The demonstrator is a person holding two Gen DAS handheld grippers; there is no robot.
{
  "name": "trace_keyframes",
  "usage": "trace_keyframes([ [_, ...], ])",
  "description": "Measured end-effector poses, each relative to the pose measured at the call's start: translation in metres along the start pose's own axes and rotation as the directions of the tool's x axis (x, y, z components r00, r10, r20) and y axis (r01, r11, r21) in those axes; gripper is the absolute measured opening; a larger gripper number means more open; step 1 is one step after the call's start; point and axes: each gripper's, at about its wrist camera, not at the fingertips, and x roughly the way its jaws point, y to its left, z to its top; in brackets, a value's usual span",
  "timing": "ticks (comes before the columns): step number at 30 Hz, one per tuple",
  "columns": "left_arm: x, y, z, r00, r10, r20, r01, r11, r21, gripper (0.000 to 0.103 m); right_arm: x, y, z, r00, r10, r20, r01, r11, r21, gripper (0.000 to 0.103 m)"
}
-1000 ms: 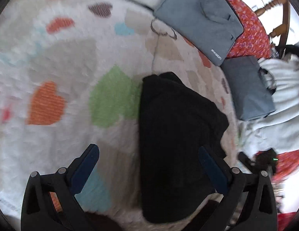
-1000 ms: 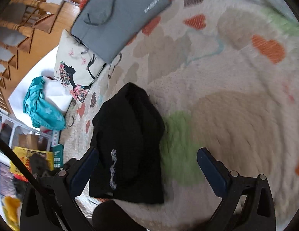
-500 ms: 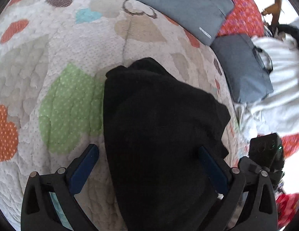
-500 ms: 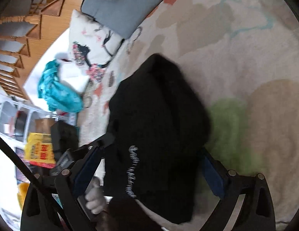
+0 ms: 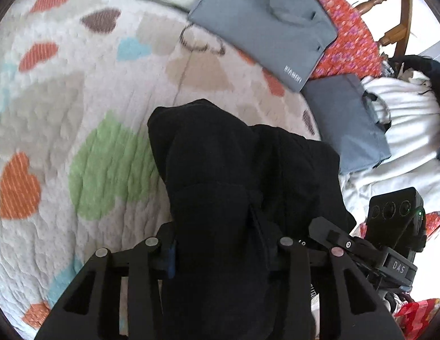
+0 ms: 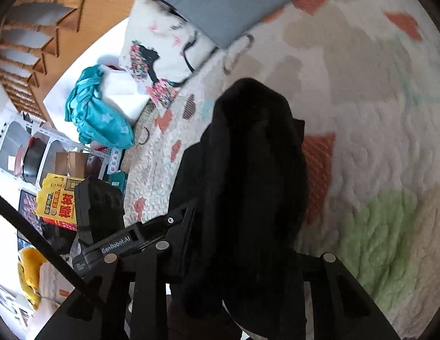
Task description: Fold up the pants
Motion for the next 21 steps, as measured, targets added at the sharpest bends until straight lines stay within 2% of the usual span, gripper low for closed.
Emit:
trace_keyframes([
  [4,-0.007,-0.012,0.032,0.999,-0.012,0.043,0.011,1.0,0.021,0.041,-0.009,0.016,0.025,0.999,0.01,0.048,-0.008,0.999,-0.048,0.036],
  [9,0.014,-0.021,0.08,0.998,0.017,0.059,-0.02,0.998,0.058,0.042,-0.011,0.004,0.066,0.995,-0.002,0.1,0.005,0.999,-0.031,0.036],
  [12,0.043,-0.009,0.096,0.996,0.079,0.037,-0.081,0.995,0.066,0.042,0.001,-0.022,0.08,0.994,-0.036,0.102,0.034,0.999,0.026,0.035],
  [13,0.057,0.0,0.098,0.992,0.125,0.017,-0.126,0.99,0.063,0.042,0.006,-0.032,0.081,0.994,-0.056,0.096,0.052,0.998,0.043,0.036],
  [14,0.069,0.009,0.1,0.986,0.165,0.0,-0.164,0.985,0.053,0.051,0.013,-0.044,0.079,0.993,-0.089,0.082,0.083,0.994,0.066,0.037],
  [16,0.074,0.029,0.1,0.993,0.114,-0.003,-0.114,0.993,0.008,0.064,0.02,-0.061,0.073,0.987,-0.146,0.062,0.14,0.985,0.098,0.038],
  [18,0.069,0.036,0.102,0.997,0.079,-0.022,-0.079,0.997,-0.015,0.064,0.019,-0.077,0.065,0.985,-0.164,0.051,0.155,0.978,0.14,0.054],
  [19,0.063,0.035,0.102,0.997,0.075,-0.036,-0.075,0.997,-0.012,0.064,0.012,-0.082,0.062,0.988,-0.143,0.065,0.131,0.979,0.156,0.054],
  [21,0.044,0.032,0.102,0.998,0.06,-0.024,-0.06,0.998,0.002,0.062,-0.007,-0.074,0.061,0.975,-0.191,0.111,0.176,0.976,0.129,0.057],
])
